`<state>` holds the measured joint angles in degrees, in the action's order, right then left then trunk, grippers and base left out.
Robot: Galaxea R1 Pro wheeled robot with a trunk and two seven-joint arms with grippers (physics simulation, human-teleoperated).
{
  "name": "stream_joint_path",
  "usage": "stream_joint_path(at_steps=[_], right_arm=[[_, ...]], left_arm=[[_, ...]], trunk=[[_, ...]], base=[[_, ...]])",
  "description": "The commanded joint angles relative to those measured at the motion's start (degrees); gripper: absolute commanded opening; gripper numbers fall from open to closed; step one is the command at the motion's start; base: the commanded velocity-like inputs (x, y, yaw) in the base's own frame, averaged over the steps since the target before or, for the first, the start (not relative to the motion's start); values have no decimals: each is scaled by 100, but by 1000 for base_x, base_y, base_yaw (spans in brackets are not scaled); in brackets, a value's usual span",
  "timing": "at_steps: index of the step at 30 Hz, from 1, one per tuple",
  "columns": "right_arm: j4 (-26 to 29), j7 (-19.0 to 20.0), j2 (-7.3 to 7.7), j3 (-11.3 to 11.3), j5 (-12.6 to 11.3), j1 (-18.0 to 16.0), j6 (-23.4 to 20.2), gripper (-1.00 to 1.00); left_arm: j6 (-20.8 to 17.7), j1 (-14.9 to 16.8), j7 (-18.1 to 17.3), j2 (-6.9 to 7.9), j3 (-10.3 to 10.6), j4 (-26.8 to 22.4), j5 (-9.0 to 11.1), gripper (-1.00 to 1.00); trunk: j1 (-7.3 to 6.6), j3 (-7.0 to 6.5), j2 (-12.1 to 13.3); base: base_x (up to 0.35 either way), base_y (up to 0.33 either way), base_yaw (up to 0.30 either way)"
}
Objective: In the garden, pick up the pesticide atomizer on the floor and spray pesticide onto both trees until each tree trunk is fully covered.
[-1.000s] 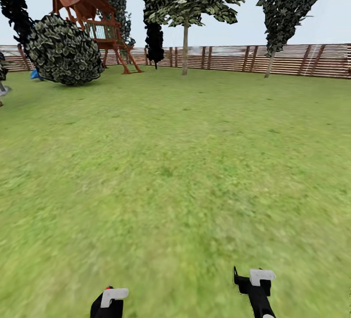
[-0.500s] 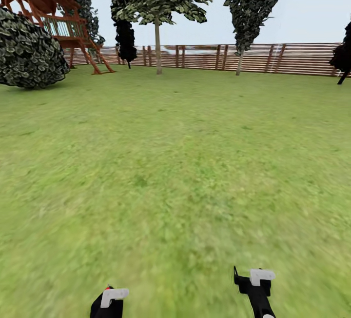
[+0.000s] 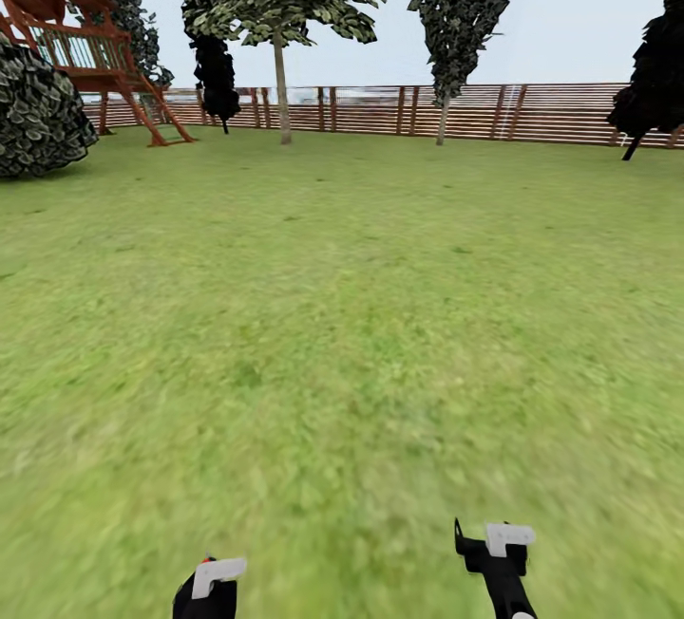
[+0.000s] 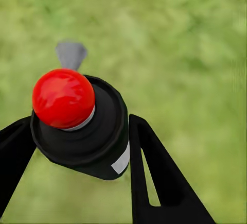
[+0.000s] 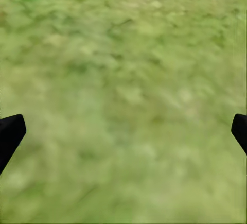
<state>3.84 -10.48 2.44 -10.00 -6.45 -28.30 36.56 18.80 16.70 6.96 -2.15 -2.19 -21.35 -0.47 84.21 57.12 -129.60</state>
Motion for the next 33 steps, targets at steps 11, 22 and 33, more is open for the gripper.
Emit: stream_joint_path(at_steps=[11,22,33], right_arm=[[3,-7,-211,-14,-5,19,0,100],[8,-4,-220,-24,9,211,24,100],[6,-15,-248,-274,629,900,1782,100]], left_arm=[[1,0,-1,-4,0,8,3,-100],[-7,0,1,-2,-8,-1,10,-100],[-8,0,0,-13,-9,44,20,-100]], trunk=[[0,16,0],[0,50,0],[0,50,0]], base=[[341,103,45],[341,104,234],[341,88,65]])
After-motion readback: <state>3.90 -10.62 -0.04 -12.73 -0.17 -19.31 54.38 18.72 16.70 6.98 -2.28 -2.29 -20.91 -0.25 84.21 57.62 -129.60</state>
